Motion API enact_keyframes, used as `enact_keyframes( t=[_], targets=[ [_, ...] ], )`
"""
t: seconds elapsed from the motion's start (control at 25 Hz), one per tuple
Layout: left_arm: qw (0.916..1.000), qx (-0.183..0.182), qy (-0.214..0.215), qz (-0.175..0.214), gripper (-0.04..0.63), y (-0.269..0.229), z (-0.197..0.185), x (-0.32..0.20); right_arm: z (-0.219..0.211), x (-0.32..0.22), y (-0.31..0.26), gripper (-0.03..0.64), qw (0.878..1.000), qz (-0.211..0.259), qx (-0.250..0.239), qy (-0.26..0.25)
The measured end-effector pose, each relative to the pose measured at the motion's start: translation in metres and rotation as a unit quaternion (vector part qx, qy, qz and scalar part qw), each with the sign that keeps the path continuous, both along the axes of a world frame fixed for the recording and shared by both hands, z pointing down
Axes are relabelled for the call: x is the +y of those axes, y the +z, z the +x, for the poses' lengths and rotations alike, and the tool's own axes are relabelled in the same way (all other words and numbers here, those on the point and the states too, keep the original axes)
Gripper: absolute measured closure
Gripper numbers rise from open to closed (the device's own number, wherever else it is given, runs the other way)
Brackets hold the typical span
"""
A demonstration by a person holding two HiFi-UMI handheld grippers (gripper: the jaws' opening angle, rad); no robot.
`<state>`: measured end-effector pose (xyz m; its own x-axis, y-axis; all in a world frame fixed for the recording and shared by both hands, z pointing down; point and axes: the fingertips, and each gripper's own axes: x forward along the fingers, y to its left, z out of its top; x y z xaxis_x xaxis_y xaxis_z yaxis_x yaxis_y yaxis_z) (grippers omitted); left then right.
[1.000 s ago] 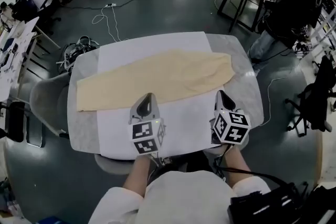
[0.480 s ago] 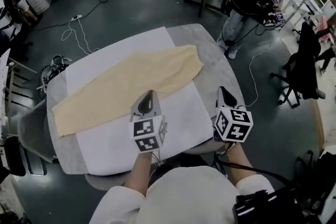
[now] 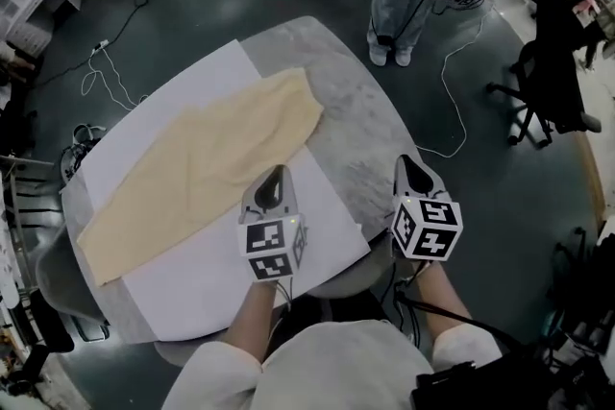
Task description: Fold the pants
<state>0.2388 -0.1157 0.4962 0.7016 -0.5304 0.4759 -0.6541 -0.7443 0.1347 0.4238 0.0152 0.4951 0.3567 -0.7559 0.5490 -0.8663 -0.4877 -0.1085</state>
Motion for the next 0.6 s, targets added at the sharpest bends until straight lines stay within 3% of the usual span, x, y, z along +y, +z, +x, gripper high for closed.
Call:
enact_keyframes(
  t=[0.24, 0.48, 0.56, 0.6],
  targets=[
    [0.9995, -0.022, 0.019, -0.016, 0.584, 0.031, 0.063, -0.015, 0.047, -0.029, 0.035, 0.624, 1.0, -0.008, -0.021, -0.016],
    [0.9968, -0.062, 0.039, -0.031, 0.576, 0.066, 0.085, -0.032, 0.063, -0.051, 0.054, 0.624, 0.999, -0.006, -0.038, -0.023],
    [0.9953, -0.072, 0.056, -0.035, 0.488, 0.075, 0.096, -0.036, 0.068, -0.055, 0.06, 0.624, 0.999, -0.006, -0.044, -0.022],
    [0.9945, -0.076, 0.063, -0.038, 0.476, 0.078, 0.102, -0.039, 0.07, -0.056, 0.063, 0.624, 0.999, -0.008, -0.046, -0.022]
  ],
)
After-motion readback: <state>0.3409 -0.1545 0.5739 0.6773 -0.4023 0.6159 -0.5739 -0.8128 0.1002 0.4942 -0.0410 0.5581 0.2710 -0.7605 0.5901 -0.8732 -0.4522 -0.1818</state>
